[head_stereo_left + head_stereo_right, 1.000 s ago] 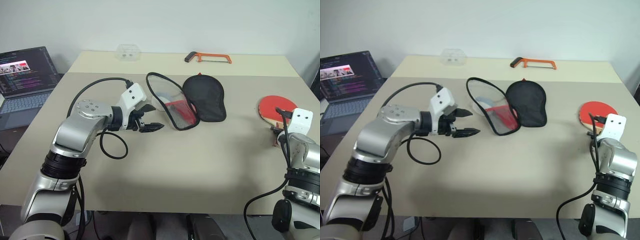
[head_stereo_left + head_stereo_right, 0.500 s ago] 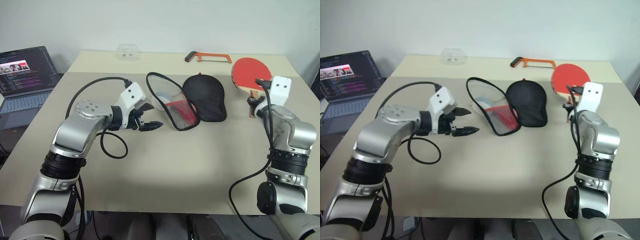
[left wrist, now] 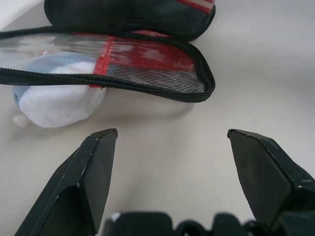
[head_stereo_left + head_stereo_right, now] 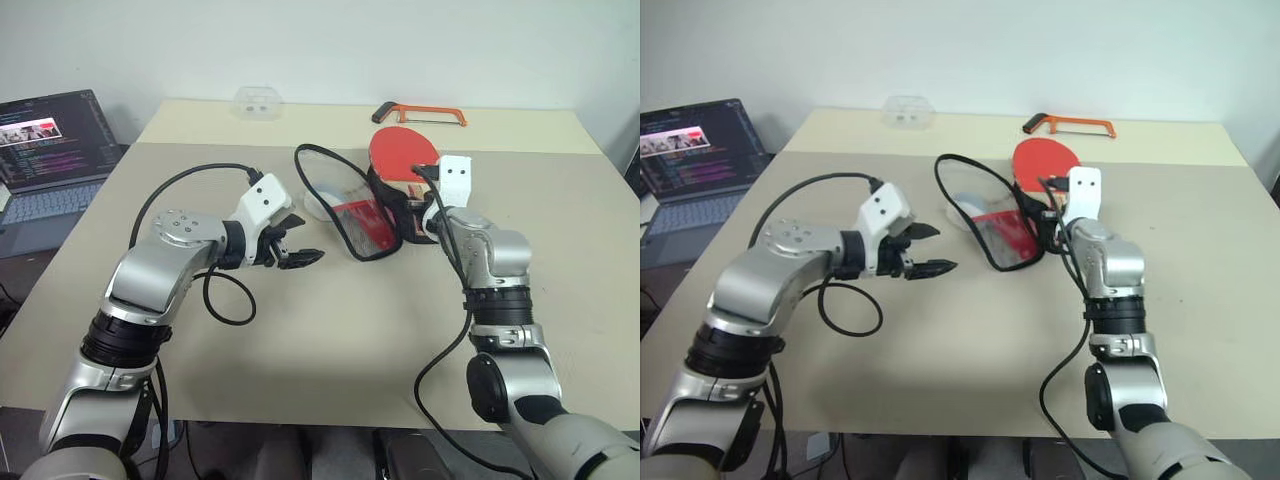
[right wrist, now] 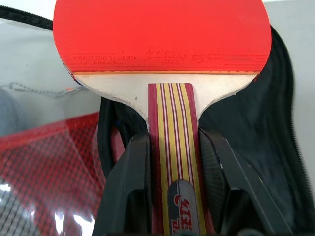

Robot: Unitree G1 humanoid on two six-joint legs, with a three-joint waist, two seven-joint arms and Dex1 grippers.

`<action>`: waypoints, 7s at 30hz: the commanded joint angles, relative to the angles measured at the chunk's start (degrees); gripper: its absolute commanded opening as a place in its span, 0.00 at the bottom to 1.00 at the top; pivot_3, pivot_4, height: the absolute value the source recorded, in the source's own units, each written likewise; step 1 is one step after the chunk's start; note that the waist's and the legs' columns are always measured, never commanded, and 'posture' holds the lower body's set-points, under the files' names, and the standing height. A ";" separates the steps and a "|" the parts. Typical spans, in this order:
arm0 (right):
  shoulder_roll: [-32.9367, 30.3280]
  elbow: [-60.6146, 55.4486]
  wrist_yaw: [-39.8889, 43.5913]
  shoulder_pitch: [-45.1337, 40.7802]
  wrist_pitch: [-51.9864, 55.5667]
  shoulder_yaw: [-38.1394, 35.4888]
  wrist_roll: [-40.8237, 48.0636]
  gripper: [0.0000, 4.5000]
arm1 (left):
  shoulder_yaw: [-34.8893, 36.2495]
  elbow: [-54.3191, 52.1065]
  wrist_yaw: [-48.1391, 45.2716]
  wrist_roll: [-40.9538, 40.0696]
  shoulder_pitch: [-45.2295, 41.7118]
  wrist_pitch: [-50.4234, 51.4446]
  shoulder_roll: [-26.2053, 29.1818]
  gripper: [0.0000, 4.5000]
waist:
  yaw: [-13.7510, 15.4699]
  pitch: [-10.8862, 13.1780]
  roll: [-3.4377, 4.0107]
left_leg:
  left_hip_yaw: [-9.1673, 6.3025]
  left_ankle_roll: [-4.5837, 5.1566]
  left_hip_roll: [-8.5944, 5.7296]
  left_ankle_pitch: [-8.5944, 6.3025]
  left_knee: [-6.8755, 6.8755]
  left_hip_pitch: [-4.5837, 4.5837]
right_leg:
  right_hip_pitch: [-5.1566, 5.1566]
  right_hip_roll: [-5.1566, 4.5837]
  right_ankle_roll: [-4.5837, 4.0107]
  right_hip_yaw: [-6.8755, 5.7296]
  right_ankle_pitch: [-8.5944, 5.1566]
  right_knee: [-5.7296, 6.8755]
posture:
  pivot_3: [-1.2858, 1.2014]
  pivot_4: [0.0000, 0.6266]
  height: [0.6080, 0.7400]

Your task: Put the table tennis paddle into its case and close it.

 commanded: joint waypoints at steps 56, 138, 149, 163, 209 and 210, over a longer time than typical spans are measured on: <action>-4.59 14.00 3.73 -6.11 -3.11 2.95 -2.59 0.81 | 3.03 -5.89 4.66 -1.74 2.68 4.05 2.25 0.87 | -0.20 0.00 0.00 | 0.04 -0.15 0.03 0.09 0.07 -0.53 | -0.64 -0.01 -0.02 0.01 0.02 0.21 | 0.52 0.24 1.00; -11.83 -16.10 10.27 21.28 15.05 -23.69 37.50 1.00 | 7.69 7.79 -6.84 -4.44 -1.84 -9.20 -11.19 0.99 | 0.85 -0.61 0.79 | -0.19 -0.20 -0.02 0.24 0.28 -0.54 | -0.53 0.03 -0.05 -0.05 0.01 0.42 | 0.52 0.24 1.00; -8.41 -3.43 8.45 13.83 7.98 -24.01 36.92 1.00 | 7.08 -3.09 -0.89 -4.11 6.99 -6.37 -7.27 0.99 | 0.98 -0.65 0.73 | -0.15 0.11 -0.05 0.17 0.16 -0.02 | 0.11 0.08 0.01 -0.04 0.11 0.24 | 0.52 0.24 1.00; -9.74 -8.07 5.03 17.29 10.66 -24.33 39.54 1.00 | 6.53 -5.68 1.75 -4.21 10.60 -6.00 -4.82 0.99 | 0.42 -0.65 0.73 | -0.15 0.12 -0.04 0.16 0.08 0.11 | 0.24 0.07 0.02 -0.01 0.10 0.13 | 0.52 0.24 1.00; -4.12 3.59 5.81 11.27 9.21 -17.60 37.11 0.01 | 3.98 -5.89 4.93 -3.36 10.60 -6.58 -4.61 1.00 | -1.40 -0.95 0.09 | -0.23 0.11 0.00 0.13 -0.04 0.32 | 0.38 0.08 0.02 0.07 0.11 0.06 | 0.52 0.24 1.00; -4.21 1.50 5.65 12.22 11.67 -17.16 37.72 0.01 | 3.92 -5.76 4.86 -3.39 10.53 -6.63 -4.59 1.00 | -1.37 -0.95 0.09 | -0.26 0.11 0.01 0.12 -0.07 0.30 | 0.37 0.09 0.02 0.07 0.10 0.01 | 0.52 0.24 1.00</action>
